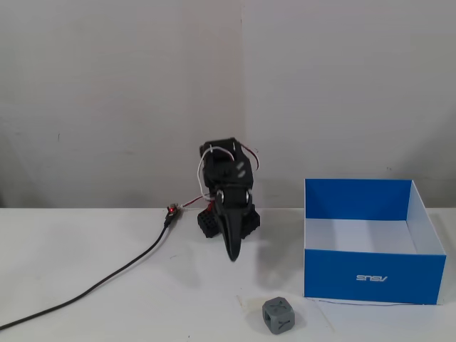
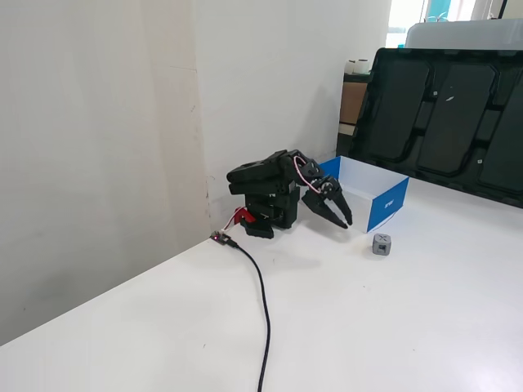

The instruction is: Pick the gray block and keep it in the box.

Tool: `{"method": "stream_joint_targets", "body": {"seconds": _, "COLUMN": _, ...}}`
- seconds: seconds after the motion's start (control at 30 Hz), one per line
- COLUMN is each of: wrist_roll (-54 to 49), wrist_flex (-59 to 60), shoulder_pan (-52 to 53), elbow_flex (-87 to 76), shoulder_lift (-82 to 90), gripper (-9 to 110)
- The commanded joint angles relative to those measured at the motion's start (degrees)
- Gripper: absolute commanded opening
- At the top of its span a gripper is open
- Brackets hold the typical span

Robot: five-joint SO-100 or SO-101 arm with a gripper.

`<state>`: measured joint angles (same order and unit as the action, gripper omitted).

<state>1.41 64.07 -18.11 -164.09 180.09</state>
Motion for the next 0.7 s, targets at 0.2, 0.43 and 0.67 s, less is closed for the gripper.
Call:
{"method": "stream_joint_targets", "body": {"seconds": 0.2, "wrist_roll": -1.85, "wrist_flex": -3.08, "shoulder_pan": -2.55, "elbow_flex": 15.73, "shoulder_lift": -24.35, "gripper": 0}}
{"method": "stream_joint_targets", "body": {"seconds": 0.43, "wrist_roll": -2.2, "wrist_flex": -3.69, "shoulder_pan": -3.16, "elbow_flex": 25.14, "shoulder_lift": -37.44, "gripper": 0}}
{"method": "stream_joint_targets", "body": {"seconds": 0.67, "wrist_roll": -2.2, "wrist_flex": -4.22, "shoulder_pan": -5.36, "elbow_flex": 31.99, "shoulder_lift": -47.11, "gripper": 0}}
